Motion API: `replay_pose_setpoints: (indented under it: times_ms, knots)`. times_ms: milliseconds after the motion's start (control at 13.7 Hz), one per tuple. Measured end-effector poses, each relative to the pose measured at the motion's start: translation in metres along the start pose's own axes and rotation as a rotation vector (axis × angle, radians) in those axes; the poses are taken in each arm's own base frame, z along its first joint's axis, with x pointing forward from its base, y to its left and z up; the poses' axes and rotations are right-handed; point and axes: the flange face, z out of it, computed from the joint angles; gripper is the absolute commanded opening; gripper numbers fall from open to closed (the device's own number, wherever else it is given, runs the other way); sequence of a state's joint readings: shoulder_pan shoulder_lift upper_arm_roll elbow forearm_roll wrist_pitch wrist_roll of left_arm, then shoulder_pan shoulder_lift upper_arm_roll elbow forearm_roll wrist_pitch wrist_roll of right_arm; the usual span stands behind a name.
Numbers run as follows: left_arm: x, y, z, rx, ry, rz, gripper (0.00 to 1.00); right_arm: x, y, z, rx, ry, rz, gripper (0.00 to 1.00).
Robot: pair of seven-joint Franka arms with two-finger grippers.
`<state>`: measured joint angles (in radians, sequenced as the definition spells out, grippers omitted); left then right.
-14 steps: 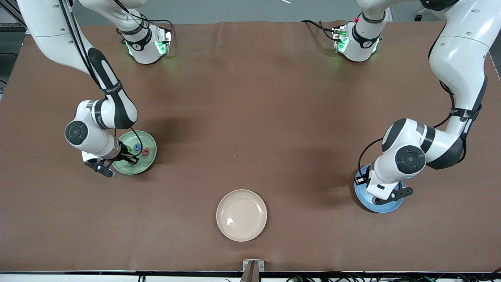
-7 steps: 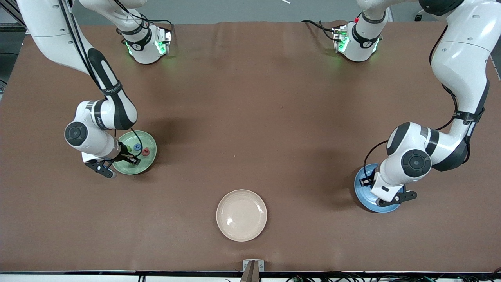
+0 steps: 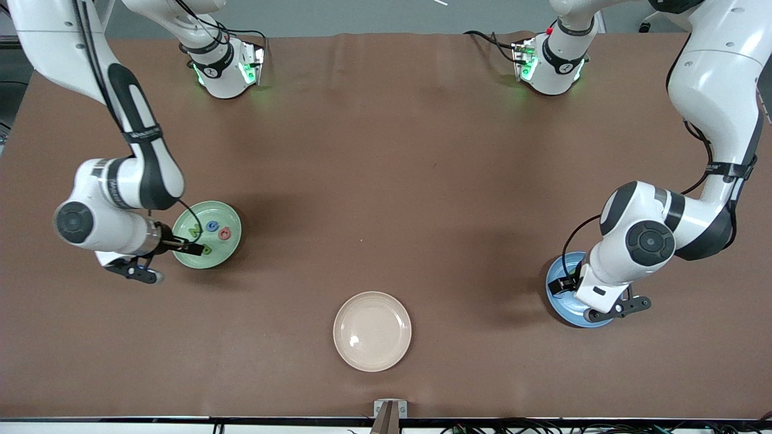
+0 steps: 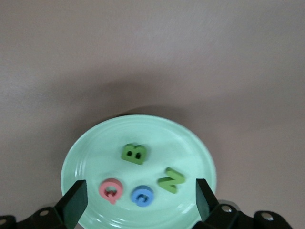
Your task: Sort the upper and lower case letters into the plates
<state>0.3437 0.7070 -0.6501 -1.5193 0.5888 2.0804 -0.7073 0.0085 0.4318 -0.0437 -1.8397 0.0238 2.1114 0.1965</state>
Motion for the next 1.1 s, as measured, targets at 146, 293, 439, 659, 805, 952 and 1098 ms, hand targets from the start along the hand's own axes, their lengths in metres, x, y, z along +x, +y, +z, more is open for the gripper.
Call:
replay_pose_setpoints:
  times_ms: [146,293,439,659,805,952,1098]
  knots:
    - [0.001,-0.001,-0.025,-0.007,0.024,-0.012,1.0,0.005,0.019,-0.031,-0.006,-0.01,-0.052,1.0]
    - [0.001,-0.005,-0.047,0.004,0.038,-0.022,1.0,0.003,0.023,-0.068,-0.039,-0.041,-0.08,1.0]
    - [0.0,-0.01,-0.069,0.03,0.05,-0.028,1.0,-0.002,0.018,-0.118,-0.048,-0.078,-0.098,1.0]
    - [-0.005,-0.014,-0.104,0.063,0.078,-0.03,1.0,-0.013,0.017,-0.194,-0.049,-0.092,-0.128,1.0]
    - [-0.009,-0.013,-0.123,0.073,0.093,-0.026,1.0,-0.019,0.018,-0.222,-0.048,-0.095,-0.13,1.0]
    - [-0.01,-0.013,-0.14,0.078,0.111,-0.024,1.0,-0.023,0.021,-0.241,-0.048,-0.092,-0.125,1.0]
    - [-0.013,-0.014,-0.16,0.085,0.131,-0.002,1.0,-0.025,0.022,-0.253,-0.046,-0.079,-0.127,1.0]
